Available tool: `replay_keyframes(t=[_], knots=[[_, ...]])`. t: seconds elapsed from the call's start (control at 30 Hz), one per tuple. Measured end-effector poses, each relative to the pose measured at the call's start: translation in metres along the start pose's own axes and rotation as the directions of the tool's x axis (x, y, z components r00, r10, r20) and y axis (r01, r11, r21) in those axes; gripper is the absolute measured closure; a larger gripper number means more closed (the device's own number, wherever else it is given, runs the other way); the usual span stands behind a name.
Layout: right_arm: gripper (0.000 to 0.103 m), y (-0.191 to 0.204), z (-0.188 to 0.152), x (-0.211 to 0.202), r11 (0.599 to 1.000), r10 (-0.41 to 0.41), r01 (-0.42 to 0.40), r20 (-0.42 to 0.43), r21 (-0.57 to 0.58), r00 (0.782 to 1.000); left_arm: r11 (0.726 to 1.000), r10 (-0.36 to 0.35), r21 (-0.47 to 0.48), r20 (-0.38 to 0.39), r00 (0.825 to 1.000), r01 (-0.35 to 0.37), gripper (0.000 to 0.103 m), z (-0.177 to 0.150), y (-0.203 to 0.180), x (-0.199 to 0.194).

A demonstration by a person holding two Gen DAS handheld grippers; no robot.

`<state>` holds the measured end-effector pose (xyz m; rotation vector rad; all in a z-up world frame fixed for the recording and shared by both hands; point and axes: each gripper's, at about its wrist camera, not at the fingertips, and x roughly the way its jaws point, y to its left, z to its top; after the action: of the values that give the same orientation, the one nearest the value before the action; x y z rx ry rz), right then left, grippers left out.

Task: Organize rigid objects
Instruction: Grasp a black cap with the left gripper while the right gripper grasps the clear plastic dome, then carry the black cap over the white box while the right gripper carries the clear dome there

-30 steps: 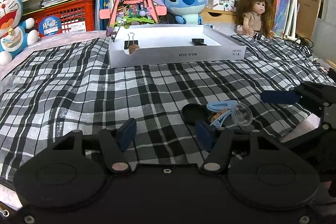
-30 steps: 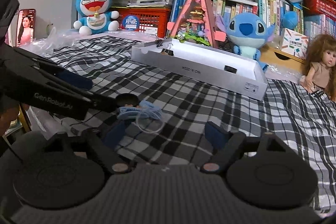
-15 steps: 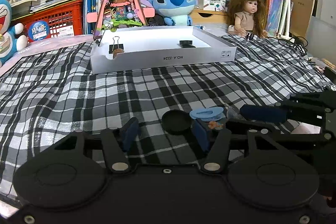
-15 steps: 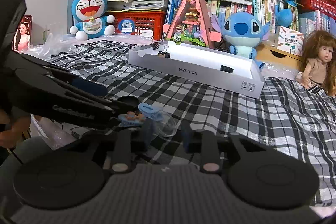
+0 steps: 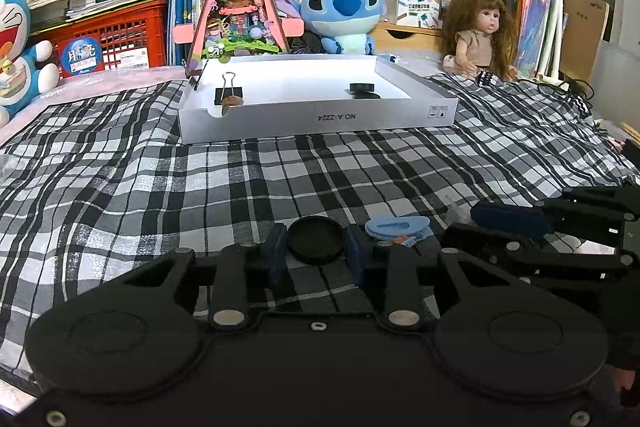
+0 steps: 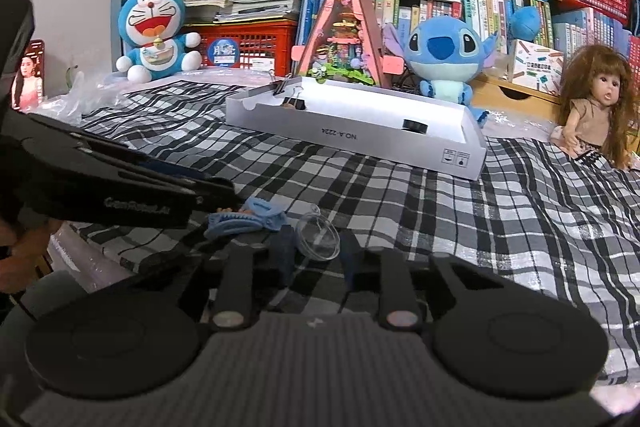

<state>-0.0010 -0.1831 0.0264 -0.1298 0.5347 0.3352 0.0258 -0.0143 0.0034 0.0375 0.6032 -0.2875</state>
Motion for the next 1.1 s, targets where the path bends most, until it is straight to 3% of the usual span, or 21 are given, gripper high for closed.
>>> replay_keyframes(t=[0.53,1.1], knots=[[0.074,-0.024,0.028,0.012,0.994,-0.084,0.084,0.007,0.063,0.996,0.994,0.069,-0.086,0.038,0.997,-0.065,0.073,0.035,0.025,0.005],[0.074,-0.042,0.058,0.035,0.991,-0.101,0.102,-0.007,0.082,0.995,0.991,0.076,-0.116,0.049,0.996,-0.07,0.073,0.07,0.035,0.024]])
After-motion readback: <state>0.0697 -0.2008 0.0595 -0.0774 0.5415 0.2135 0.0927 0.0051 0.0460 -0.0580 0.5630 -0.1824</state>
